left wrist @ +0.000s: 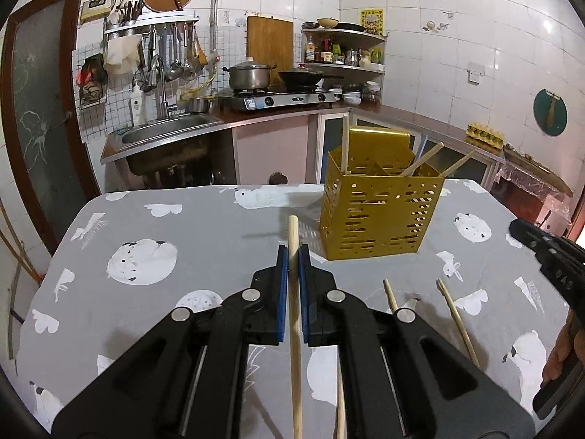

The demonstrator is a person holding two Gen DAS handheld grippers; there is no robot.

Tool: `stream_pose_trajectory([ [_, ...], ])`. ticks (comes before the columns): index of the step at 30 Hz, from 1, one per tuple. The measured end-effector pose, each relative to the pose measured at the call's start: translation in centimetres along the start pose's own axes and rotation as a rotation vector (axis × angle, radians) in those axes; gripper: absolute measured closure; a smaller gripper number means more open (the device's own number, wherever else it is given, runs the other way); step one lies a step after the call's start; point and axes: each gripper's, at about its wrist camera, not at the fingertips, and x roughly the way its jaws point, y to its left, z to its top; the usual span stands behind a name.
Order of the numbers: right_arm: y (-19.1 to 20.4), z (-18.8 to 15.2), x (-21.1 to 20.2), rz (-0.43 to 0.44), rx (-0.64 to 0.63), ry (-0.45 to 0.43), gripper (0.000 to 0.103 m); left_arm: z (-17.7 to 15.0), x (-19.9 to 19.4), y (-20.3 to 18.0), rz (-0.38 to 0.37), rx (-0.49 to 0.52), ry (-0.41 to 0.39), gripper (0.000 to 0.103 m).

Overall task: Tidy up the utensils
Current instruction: 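Lift both held chopsticks and carry them over the yellow holder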

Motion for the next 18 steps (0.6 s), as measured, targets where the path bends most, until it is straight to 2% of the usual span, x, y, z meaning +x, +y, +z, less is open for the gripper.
stream_pose_trajectory([
  [5, -0.1, -0.7, 2.4, -0.020, 0.006, 0.083, 0.096, 0.2, 0.5, 0.9, -0.006, -0.035, 0.025, 0.098],
  [7, -0.5, -1.2, 4.3, -0.026, 0.028, 0.153, 0.094, 0.3, 1.2, 1.3, -0.002, -0.042, 0.044, 0.098],
  [9, -0.8, -1.9, 6.2, -0.028, 0.048, 0.216, 0.077, 0.4, 2.0, 1.8, -0.006, -0.057, 0.070, 0.098],
  [10, -0.9, -2.3, 6.8, -0.036, 0.049, 0.225, 0.062, 0.4, 2.5, 2.0, -0.009, -0.063, 0.084, 0.098],
  [11, -0.9, -2.6, 7.4, -0.049, 0.051, 0.233, 0.059, 0.5, 3.1, 2.2, -0.010, -0.064, 0.098, 0.098],
  [15, -0.8, -3.7, 9.5, -0.078, 0.032, 0.286, 0.061, 0.6, 5.0, 2.6, -0.010, -0.072, 0.145, 0.098],
  [18, -0.4, -4.3, 11.1, -0.086, 0.024, 0.346, 0.069, 0.7, 5.9, 2.9, -0.020, -0.086, 0.164, 0.098],
])
